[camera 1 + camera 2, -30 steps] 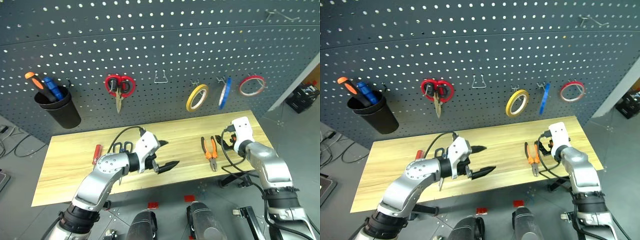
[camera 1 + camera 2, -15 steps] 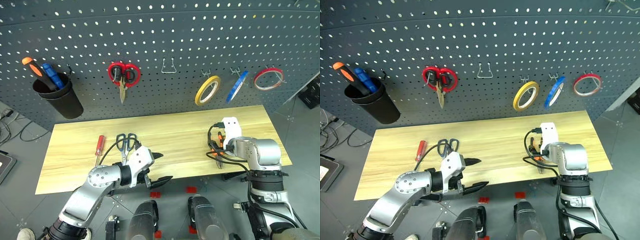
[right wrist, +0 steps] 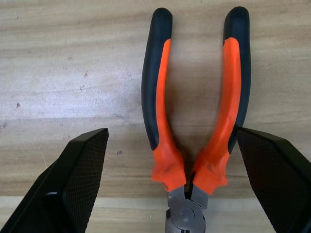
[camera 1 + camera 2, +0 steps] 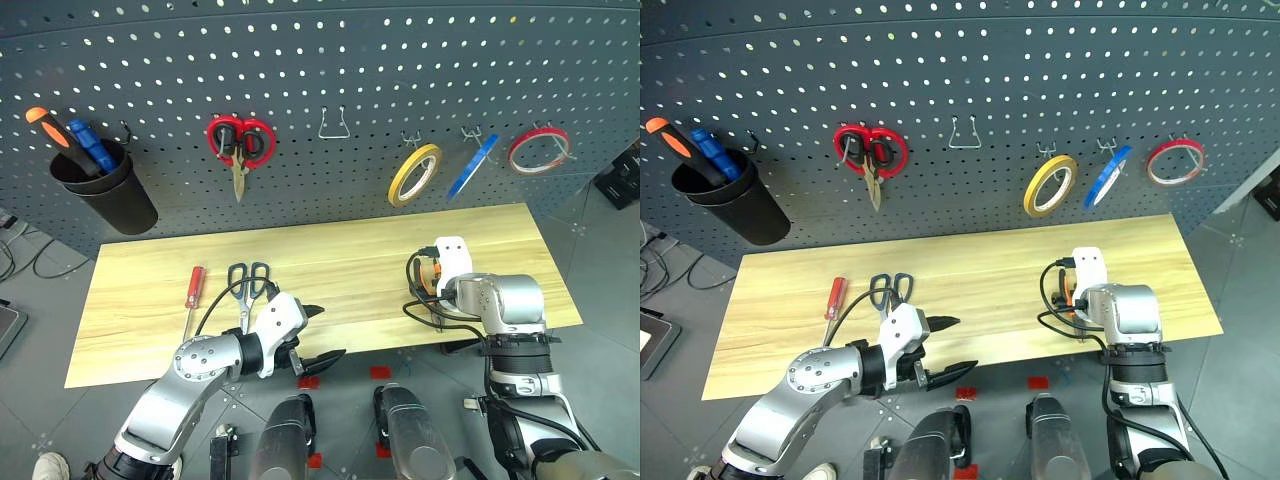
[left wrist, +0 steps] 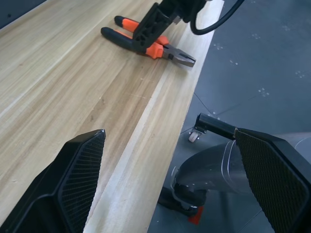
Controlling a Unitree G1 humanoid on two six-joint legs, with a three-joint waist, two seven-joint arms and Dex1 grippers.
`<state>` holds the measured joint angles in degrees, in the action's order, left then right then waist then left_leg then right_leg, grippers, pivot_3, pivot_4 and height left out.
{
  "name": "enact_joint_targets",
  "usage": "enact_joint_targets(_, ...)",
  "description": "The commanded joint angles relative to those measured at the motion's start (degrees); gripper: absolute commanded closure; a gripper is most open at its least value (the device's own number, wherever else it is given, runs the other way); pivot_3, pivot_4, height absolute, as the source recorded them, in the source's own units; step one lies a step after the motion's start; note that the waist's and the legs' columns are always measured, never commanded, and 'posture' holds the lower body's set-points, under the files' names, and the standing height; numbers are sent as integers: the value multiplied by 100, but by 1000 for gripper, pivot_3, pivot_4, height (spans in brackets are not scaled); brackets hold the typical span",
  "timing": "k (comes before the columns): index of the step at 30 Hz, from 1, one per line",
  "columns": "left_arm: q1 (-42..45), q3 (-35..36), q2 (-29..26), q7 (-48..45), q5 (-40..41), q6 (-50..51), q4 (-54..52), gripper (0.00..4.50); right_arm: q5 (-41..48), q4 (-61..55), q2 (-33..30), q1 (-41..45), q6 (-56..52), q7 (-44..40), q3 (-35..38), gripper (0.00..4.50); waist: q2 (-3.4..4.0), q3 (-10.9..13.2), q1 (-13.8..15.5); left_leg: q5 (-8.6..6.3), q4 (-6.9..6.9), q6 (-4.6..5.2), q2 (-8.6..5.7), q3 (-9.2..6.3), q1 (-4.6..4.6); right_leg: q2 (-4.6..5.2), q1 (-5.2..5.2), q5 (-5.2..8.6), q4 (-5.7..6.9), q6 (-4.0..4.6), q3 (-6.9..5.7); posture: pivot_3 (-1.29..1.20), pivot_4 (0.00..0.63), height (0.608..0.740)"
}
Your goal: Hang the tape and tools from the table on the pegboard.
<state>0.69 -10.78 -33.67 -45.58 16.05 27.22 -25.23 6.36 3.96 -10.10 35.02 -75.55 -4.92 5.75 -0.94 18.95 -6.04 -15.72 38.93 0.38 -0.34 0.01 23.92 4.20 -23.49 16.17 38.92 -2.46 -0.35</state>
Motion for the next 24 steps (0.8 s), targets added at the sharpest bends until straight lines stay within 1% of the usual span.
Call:
enact_joint_targets(1,-5,100,-16,18,144,48,-320,0,-31,296,12,60,283,53,83,29,-6,13,3,0,0,0,0,0,0,0,0,0,0,0,-1,-128,407,740)
enact_joint_targets(8,56,106,-60,-23,175,109,-334,0,-171,1058,-110,294,990,18,-110,29,-9,68,26,0,-5,0,0,0,1,1,-2,0,-3,0,-1,-128,405,740)
enact_joint_targets(11,71,127,-88,-49,182,102,-318,0,-183,1223,-148,395,1127,-12,-151,29,-8,72,33,0,-6,-1,1,1,2,1,-4,0,-3,0,-1,-128,403,740)
enact_joint_targets(24,128,141,-73,-34,155,68,-256,0,-175,1028,-229,397,1018,-61,-197,29,-4,85,61,0,-12,-1,2,0,10,4,-10,0,-9,0,-2,-129,392,740)
